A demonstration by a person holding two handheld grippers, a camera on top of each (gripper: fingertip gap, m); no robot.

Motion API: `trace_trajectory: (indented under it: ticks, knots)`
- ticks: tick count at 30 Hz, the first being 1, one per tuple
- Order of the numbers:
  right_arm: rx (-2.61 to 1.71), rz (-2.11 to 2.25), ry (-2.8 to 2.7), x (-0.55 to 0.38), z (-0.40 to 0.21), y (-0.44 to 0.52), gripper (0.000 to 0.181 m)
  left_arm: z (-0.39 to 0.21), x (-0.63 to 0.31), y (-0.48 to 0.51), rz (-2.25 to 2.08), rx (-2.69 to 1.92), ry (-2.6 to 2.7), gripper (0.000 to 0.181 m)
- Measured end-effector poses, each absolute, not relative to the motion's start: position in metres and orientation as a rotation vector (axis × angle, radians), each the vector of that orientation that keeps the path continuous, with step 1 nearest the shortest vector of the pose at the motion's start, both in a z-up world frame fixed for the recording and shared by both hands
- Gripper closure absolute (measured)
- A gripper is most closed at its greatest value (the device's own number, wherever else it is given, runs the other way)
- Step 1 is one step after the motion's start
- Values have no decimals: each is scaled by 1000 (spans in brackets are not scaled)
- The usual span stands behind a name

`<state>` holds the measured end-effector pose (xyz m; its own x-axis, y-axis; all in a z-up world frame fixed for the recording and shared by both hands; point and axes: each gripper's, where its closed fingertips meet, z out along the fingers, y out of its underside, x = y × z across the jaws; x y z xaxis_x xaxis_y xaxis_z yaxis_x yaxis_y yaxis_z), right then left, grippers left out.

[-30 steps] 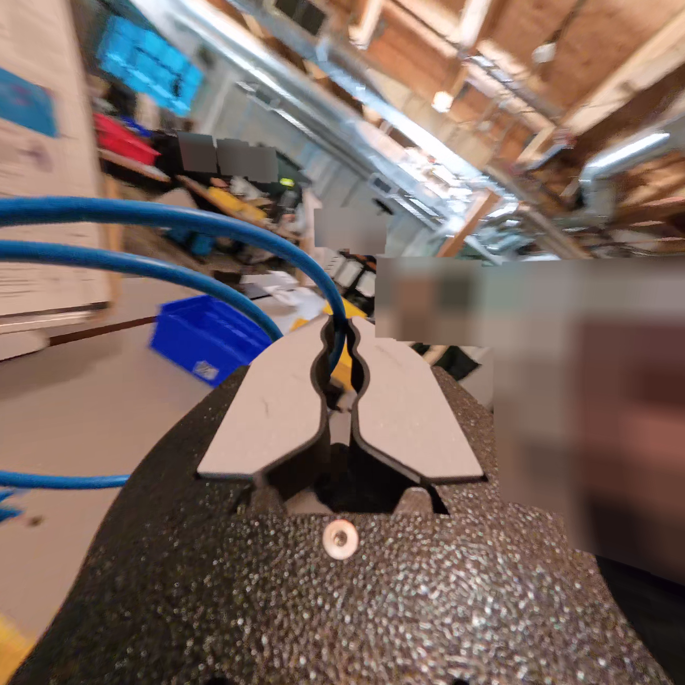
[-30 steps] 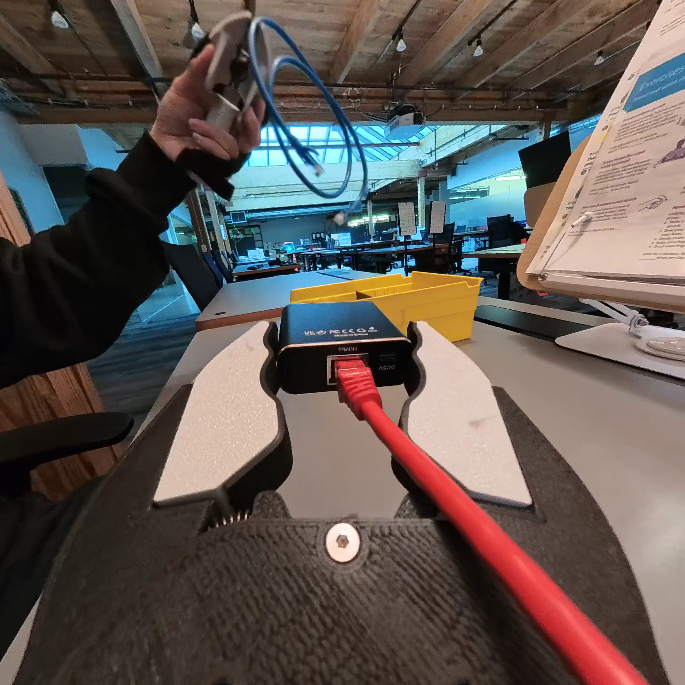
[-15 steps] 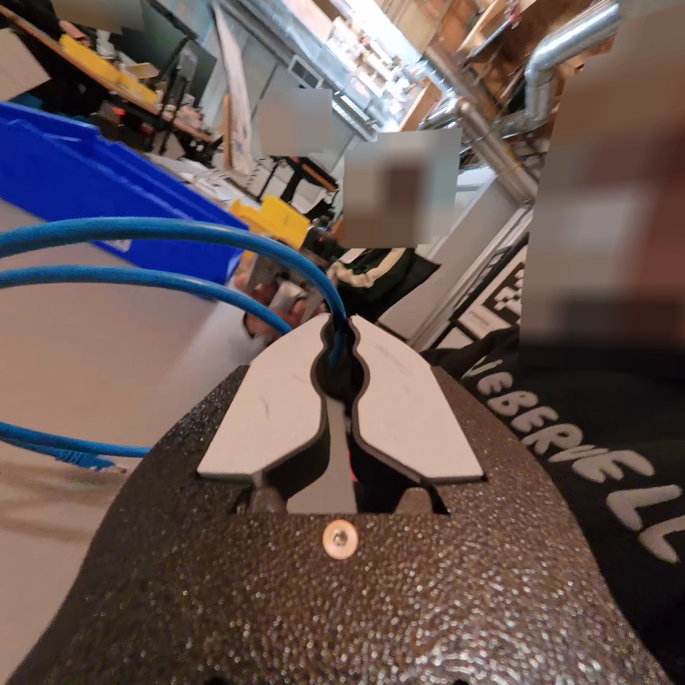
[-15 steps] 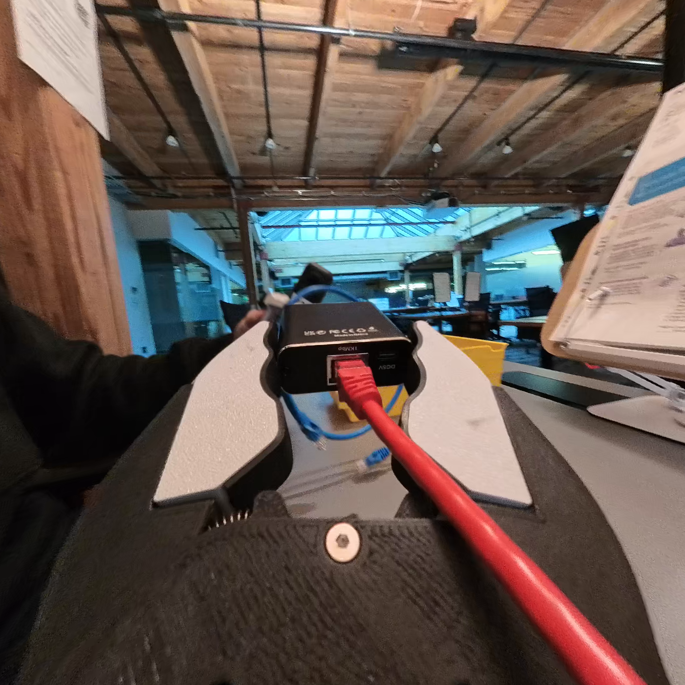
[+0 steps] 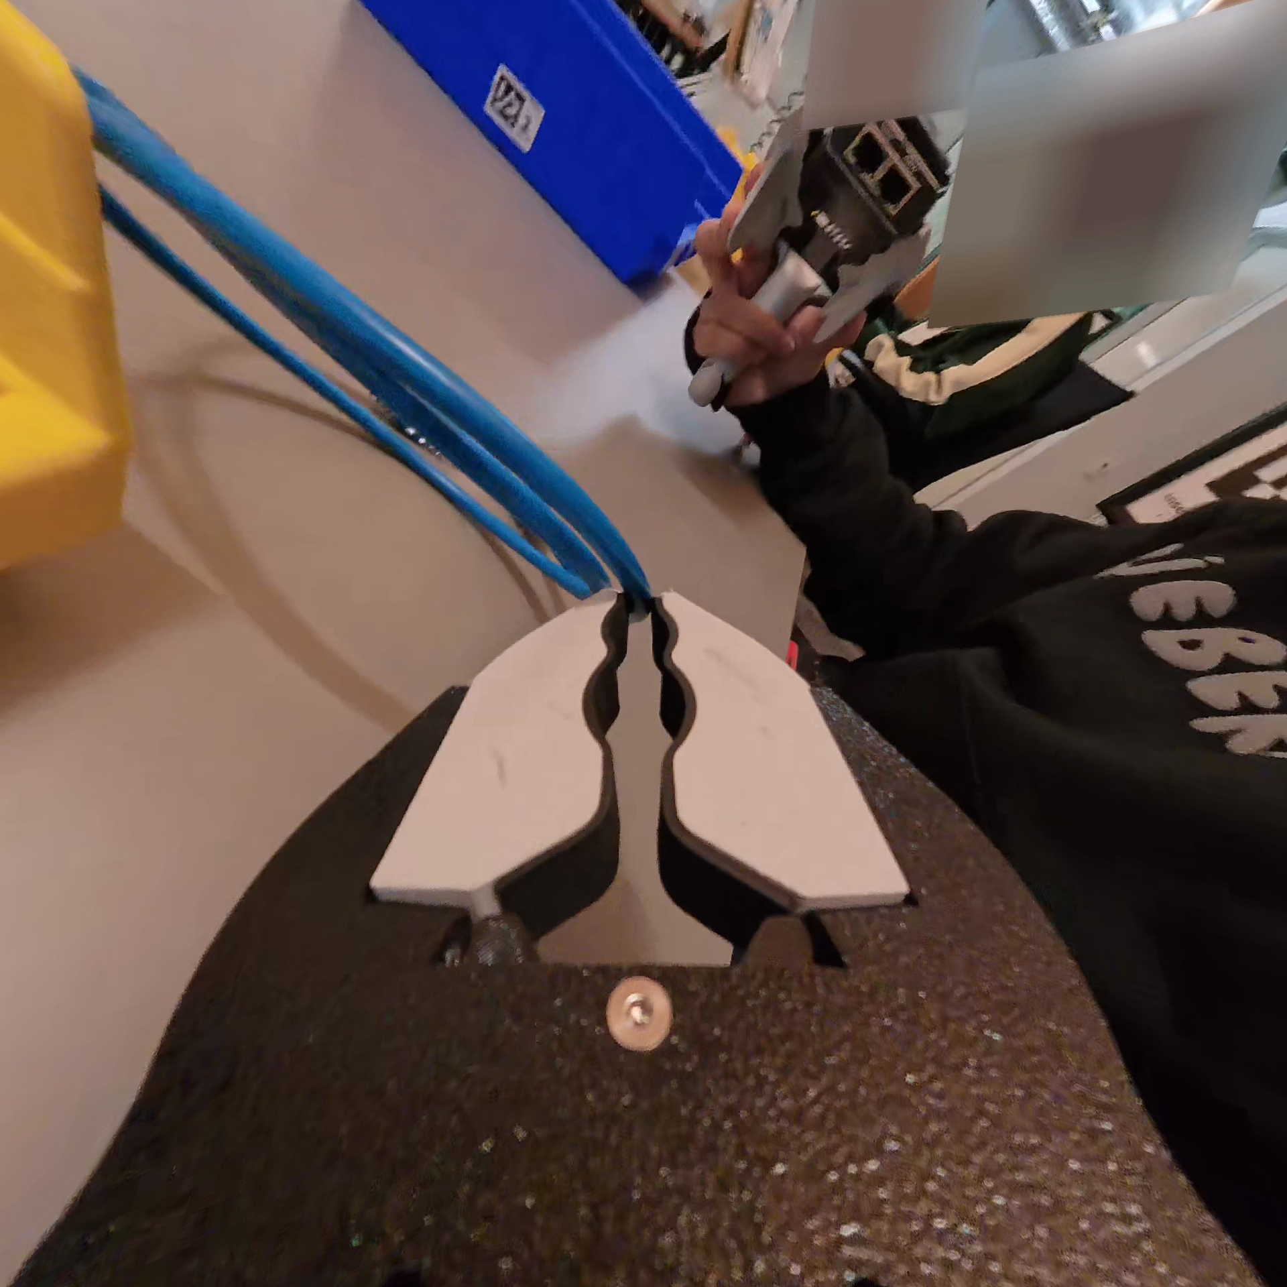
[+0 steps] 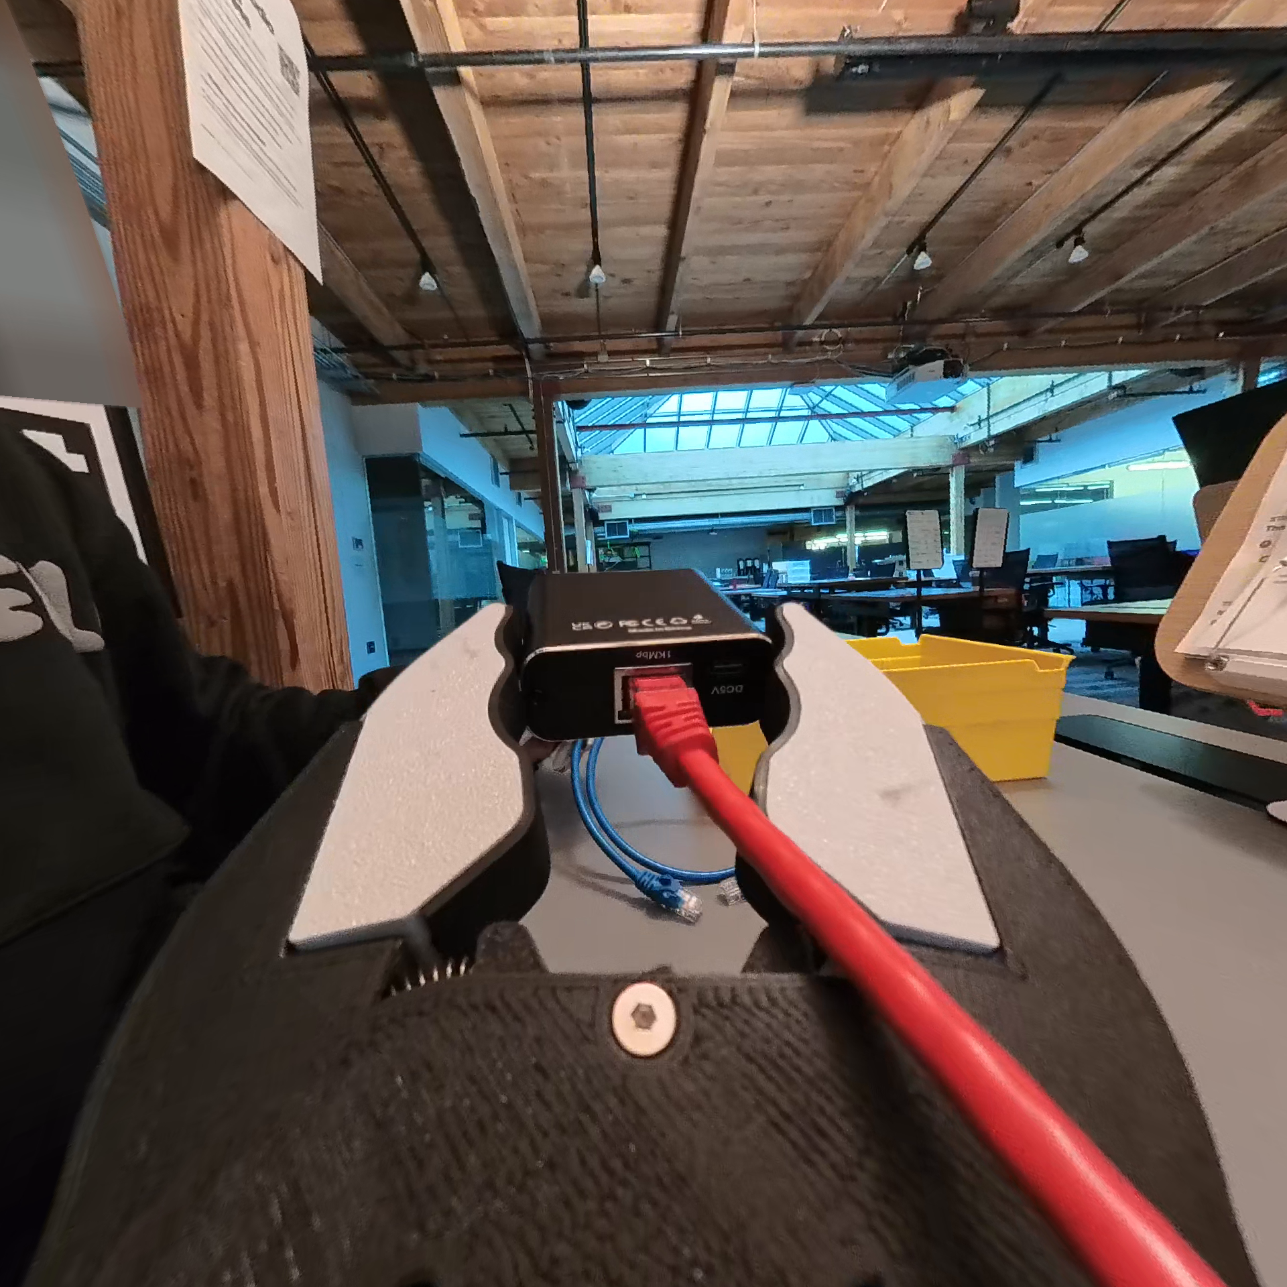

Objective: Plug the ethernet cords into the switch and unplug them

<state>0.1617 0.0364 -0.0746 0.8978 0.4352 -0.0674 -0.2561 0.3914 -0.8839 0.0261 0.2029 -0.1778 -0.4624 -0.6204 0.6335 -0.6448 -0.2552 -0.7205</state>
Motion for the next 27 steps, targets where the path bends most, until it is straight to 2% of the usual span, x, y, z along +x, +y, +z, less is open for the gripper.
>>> trace_trajectory:
  ticks: [7, 10, 18, 24, 27]
  knots:
    - [-1107, 418, -186, 163, -78, 38, 114, -221, 16, 229, 1354, 1870, -2231, 169]
    - [-1119, 411, -190, 163, -79, 39, 114, -230, 3, 241, 1107, 1909, -2417, 156]
    - [-1128, 407, -203, 161, -80, 40, 114, -201, 34, 186, 1204, 1605, -2903, 147]
    - [-1127, 401, -201, 161, -80, 38, 114, -247, 59, 175, 767, 1658, -3004, 142]
    - [-1122, 400, -199, 162, -79, 37, 114, -249, 61, 157, 849, 1672, -2841, 156]
